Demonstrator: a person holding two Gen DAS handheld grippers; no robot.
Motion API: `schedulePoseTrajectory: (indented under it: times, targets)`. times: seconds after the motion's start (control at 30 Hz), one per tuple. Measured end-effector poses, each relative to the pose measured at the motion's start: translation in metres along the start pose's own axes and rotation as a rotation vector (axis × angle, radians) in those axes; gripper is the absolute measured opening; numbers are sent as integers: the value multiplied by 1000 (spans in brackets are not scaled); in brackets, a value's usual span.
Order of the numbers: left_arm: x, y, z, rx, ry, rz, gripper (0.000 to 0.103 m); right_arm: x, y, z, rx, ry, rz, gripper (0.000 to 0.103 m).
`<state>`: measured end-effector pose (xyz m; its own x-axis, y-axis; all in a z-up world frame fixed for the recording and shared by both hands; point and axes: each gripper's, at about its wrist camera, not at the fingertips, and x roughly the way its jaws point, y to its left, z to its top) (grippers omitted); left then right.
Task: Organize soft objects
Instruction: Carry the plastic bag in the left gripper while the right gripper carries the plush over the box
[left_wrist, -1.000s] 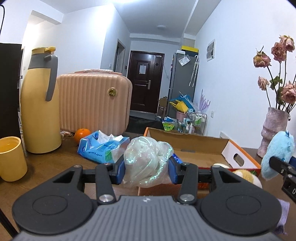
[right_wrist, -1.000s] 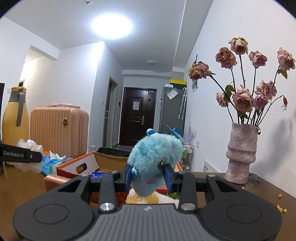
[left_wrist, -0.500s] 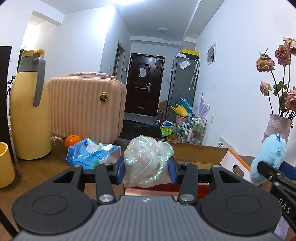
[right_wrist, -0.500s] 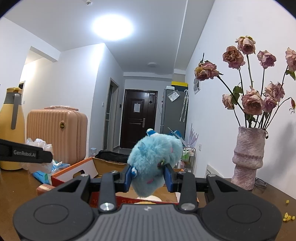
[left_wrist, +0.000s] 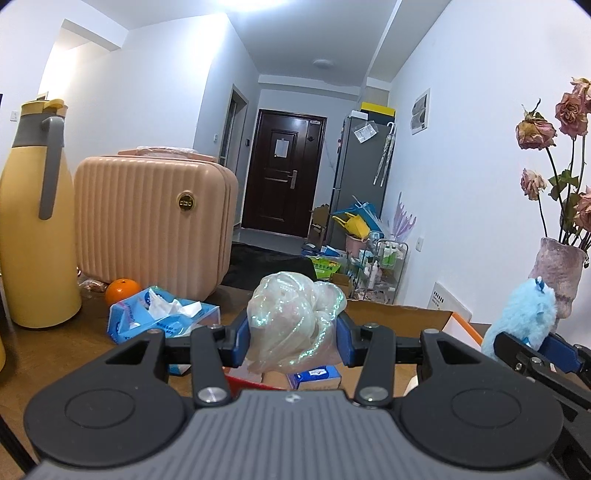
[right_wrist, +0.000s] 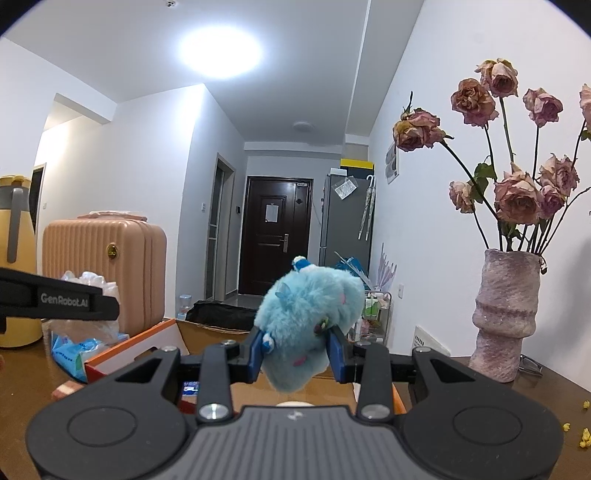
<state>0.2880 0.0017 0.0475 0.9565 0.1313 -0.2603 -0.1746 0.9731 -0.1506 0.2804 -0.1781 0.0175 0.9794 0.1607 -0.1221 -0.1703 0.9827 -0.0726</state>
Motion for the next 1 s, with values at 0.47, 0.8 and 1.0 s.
schedulePoseTrajectory:
  times: [0.47,0.8,1.0]
  targets:
    - [22,-3,5,-11,-4,10,46,16,0,0,10,3,-8,35]
    - [36,-8,7,-6,-9,6,46,35,0,2,14,14,-14,35]
    - [39,-11,8,-5,-9,6,46,44,-1,2,17,18,-17,35]
